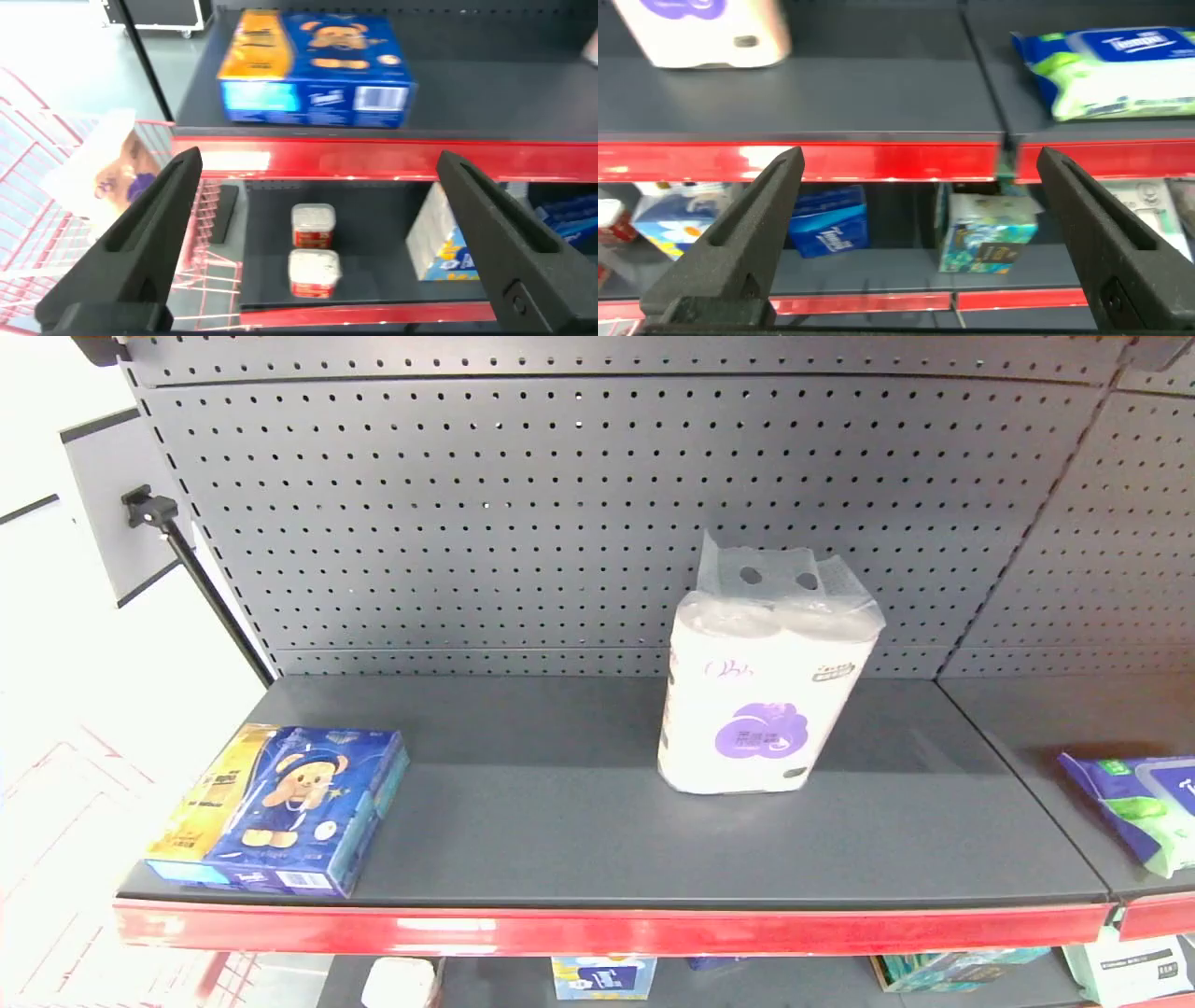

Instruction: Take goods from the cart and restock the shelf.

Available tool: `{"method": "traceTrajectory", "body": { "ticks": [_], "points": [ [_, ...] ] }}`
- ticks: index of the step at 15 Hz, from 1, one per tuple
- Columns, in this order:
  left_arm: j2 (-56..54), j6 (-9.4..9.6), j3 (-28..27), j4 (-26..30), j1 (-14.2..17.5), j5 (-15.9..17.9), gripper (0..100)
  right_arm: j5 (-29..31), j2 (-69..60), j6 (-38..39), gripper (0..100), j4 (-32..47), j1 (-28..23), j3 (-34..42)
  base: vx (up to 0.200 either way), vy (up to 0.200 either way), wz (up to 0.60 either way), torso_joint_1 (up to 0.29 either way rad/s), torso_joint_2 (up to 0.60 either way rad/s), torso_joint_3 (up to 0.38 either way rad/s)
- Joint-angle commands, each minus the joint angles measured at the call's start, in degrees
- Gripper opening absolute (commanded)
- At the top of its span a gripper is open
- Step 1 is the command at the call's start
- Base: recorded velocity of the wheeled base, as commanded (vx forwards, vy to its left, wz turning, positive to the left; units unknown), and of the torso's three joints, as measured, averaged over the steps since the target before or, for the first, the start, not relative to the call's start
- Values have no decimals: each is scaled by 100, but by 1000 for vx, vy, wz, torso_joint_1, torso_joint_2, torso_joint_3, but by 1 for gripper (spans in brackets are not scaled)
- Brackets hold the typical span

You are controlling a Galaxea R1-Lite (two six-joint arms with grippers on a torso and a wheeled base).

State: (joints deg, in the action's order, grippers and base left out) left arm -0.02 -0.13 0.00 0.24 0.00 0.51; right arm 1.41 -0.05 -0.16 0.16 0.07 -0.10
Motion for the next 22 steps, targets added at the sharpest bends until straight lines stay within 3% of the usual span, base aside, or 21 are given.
{"method": "traceTrajectory", "body": {
  "ticks": [1,22],
  "points": [
    [2,-4,0,2,0,2,100,-1,5,-2,100,2,1,1,0,200,0,2,-2,2],
    [2,-4,0,2,0,2,100,-10,5,7,100,2,1,1,0,200,0,3,2,4]
  ]
}}
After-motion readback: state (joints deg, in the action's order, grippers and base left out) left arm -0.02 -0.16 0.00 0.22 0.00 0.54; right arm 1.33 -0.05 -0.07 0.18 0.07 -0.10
